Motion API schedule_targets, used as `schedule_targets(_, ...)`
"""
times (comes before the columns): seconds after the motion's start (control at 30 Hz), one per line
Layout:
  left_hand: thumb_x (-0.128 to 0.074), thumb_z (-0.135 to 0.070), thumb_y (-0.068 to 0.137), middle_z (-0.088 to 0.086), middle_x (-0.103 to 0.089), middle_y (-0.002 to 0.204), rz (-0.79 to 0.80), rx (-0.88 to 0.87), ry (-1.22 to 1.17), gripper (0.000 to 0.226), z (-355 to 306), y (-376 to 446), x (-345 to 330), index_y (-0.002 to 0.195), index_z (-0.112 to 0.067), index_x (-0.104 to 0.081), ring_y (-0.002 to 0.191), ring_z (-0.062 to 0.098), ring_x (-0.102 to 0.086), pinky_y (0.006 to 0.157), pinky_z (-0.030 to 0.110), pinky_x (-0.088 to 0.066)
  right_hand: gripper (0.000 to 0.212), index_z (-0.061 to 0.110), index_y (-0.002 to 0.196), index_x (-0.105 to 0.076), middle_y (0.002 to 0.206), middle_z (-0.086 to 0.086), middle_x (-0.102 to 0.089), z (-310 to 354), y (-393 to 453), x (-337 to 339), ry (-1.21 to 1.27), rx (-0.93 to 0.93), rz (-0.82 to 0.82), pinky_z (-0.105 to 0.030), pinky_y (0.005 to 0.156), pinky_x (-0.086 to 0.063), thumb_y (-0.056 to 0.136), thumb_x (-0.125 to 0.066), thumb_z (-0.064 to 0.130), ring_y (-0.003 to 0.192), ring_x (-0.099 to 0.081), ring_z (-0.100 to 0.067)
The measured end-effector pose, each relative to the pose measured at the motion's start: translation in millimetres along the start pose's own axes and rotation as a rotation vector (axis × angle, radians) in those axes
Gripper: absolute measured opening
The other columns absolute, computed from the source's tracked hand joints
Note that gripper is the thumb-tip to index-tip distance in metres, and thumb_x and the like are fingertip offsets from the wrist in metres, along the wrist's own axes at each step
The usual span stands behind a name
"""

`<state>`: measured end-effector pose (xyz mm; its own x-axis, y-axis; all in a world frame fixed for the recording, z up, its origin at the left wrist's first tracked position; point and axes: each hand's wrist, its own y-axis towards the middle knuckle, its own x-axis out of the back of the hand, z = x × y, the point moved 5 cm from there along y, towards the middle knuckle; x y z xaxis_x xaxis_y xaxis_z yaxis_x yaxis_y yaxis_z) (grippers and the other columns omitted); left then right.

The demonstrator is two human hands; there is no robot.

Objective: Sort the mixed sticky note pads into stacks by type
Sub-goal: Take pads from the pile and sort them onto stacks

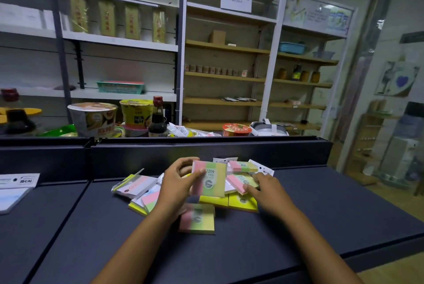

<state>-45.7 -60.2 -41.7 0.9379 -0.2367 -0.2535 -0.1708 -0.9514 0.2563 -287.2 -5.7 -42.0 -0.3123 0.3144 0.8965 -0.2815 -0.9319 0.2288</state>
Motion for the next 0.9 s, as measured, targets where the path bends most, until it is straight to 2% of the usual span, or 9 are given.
schedule_targets(0.17, -0.075, -0.020, 0.084, -0.003, -0.072, 0.102, -0.065, -0.011, 0.028, 0.025, 1, 4, 9, 0.101, -0.034, -0.064, 0.088, 0.017, -0.072, 0.056, 0.036, -0.055, 0.051, 0.012, 0.124, -0.057, 0.124, -0.008, -0.062, 2, 3, -4, -0.007, -0.039, -0.019, -0.033, 0.082, -0.041, 0.091, -0.060, 0.051, 0.115, -0.053, -0.028)
schedule_targets(0.3, -0.073, -0.017, 0.086, -0.003, -0.068, 0.097, -0.124, -0.072, 0.110, 0.016, -1, 5, 14, 0.089, -0.030, -0.063, 0.087, 0.009, -0.063, 0.056, 0.034, -0.053, 0.066, 0.014, 0.137, -0.050, 0.136, -0.009, -0.055, -1, 0, -5, 0.092, -0.078, -0.008, -0.032, 0.096, -0.041, 0.084, -0.071, 0.047, 0.127, -0.048, -0.026)
schedule_targets(0.4, -0.071, -0.013, 0.087, -0.002, -0.070, 0.085, -0.140, -0.084, 0.131, 0.008, -1, 5, 17, 0.088, -0.020, -0.069, 0.081, 0.010, -0.064, 0.065, 0.032, -0.055, 0.073, 0.013, 0.137, -0.051, 0.134, -0.009, -0.053, -2, -5, -4, 0.192, -0.110, -0.020, -0.027, 0.092, -0.041, 0.077, -0.081, 0.041, 0.124, -0.050, -0.024)
schedule_targets(0.47, -0.070, -0.012, 0.088, 0.001, -0.073, 0.092, -0.136, -0.078, 0.120, 0.009, -2, 4, 17, 0.092, -0.020, -0.071, 0.084, 0.008, -0.065, 0.061, 0.019, -0.054, 0.069, 0.013, 0.132, -0.054, 0.129, -0.008, -0.054, -2, -9, -2, 0.249, -0.120, -0.044, -0.023, 0.084, -0.038, 0.074, -0.084, 0.035, 0.116, -0.053, -0.021)
schedule_targets(0.53, -0.069, -0.009, 0.088, 0.002, -0.071, 0.104, -0.119, -0.076, 0.111, 0.015, -3, 3, 17, 0.098, -0.021, -0.070, 0.087, -0.004, -0.064, 0.057, 0.010, -0.050, 0.060, 0.012, 0.126, -0.059, 0.122, -0.008, -0.058, -4, -12, 1, 0.272, -0.112, -0.084, -0.023, 0.080, -0.037, 0.074, -0.084, 0.029, 0.109, -0.056, -0.021)
schedule_targets(0.6, -0.067, 0.000, 0.087, 0.000, -0.067, 0.113, -0.079, -0.050, 0.073, 0.028, -5, 2, 15, 0.105, -0.022, -0.069, 0.093, -0.007, -0.062, 0.055, 0.011, -0.050, 0.049, 0.013, 0.117, -0.062, 0.114, -0.005, -0.061, -6, -16, 4, 0.319, -0.113, -0.132, -0.023, 0.077, -0.037, 0.074, -0.083, 0.024, 0.101, -0.057, -0.019)
schedule_targets(0.67, -0.063, 0.009, 0.082, -0.002, -0.064, 0.118, -0.026, -0.032, 0.049, 0.045, -6, -1, 13, 0.109, -0.026, -0.067, 0.100, 0.000, -0.061, 0.058, 0.019, -0.054, 0.038, 0.016, 0.107, -0.062, 0.106, -0.003, -0.063, -9, -22, 6, 0.410, -0.126, -0.171, -0.023, 0.072, -0.039, 0.075, -0.083, 0.019, 0.092, -0.059, -0.017)
schedule_targets(0.8, -0.059, 0.015, 0.078, -0.004, -0.058, 0.122, 0.082, -0.048, 0.104, 0.066, -8, -12, 10, 0.122, -0.034, -0.057, 0.091, 0.013, -0.069, 0.067, 0.031, -0.059, 0.027, 0.017, 0.091, -0.060, 0.087, 0.000, -0.063, -9, -39, 2, 0.673, -0.136, -0.229, -0.020, 0.061, -0.044, 0.077, -0.081, 0.007, 0.074, -0.059, -0.015)
schedule_targets(0.9, -0.061, 0.016, 0.077, -0.006, -0.053, 0.129, 0.114, -0.084, 0.172, 0.074, -13, -23, 12, 0.127, -0.038, -0.051, 0.100, 0.013, -0.068, 0.077, 0.034, -0.060, 0.025, 0.019, 0.090, -0.060, 0.088, -0.001, -0.067, -2, -52, -3, 0.909, -0.143, -0.249, -0.023, 0.066, -0.050, 0.081, -0.076, 0.001, 0.076, -0.064, -0.017)
